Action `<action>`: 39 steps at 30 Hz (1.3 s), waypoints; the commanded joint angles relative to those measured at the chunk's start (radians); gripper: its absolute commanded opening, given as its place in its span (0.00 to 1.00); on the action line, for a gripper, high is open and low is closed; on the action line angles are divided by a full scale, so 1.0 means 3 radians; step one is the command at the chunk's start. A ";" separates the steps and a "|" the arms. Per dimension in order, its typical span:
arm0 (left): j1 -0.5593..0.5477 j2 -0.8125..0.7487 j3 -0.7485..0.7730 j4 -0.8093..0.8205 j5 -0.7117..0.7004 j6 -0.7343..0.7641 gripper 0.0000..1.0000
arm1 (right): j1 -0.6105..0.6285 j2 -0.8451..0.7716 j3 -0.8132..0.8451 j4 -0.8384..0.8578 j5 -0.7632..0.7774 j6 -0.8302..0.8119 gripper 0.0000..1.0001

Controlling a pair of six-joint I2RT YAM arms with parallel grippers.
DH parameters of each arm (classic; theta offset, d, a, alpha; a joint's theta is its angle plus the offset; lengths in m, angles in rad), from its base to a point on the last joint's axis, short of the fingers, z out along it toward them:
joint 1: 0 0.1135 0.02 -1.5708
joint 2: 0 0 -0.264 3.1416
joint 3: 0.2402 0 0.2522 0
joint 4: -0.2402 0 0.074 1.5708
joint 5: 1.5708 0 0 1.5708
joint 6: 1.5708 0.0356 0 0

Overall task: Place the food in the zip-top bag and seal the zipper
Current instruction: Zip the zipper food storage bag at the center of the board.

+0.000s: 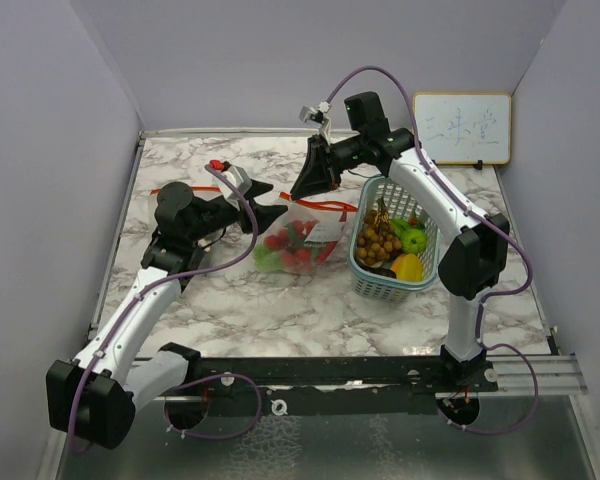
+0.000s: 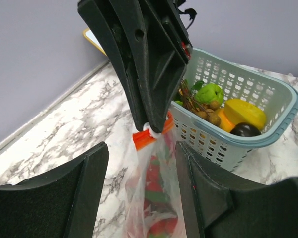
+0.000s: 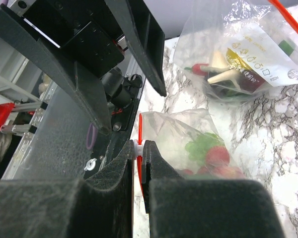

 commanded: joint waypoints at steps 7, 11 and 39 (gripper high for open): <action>0.0005 0.0310 0.0024 0.0409 0.0190 -0.0181 0.60 | 0.0016 -0.0222 -0.0053 -0.0013 -0.0161 -0.0038 0.02; -0.0009 0.0393 -0.0053 0.0585 0.0276 -0.0283 0.59 | 0.0016 -0.0244 -0.0083 -0.0005 -0.0162 -0.0037 0.02; 0.0032 0.0055 0.0248 -0.0645 -0.1515 0.0266 0.00 | -0.0140 -0.0103 -0.0278 -0.0270 0.0542 -0.0338 0.02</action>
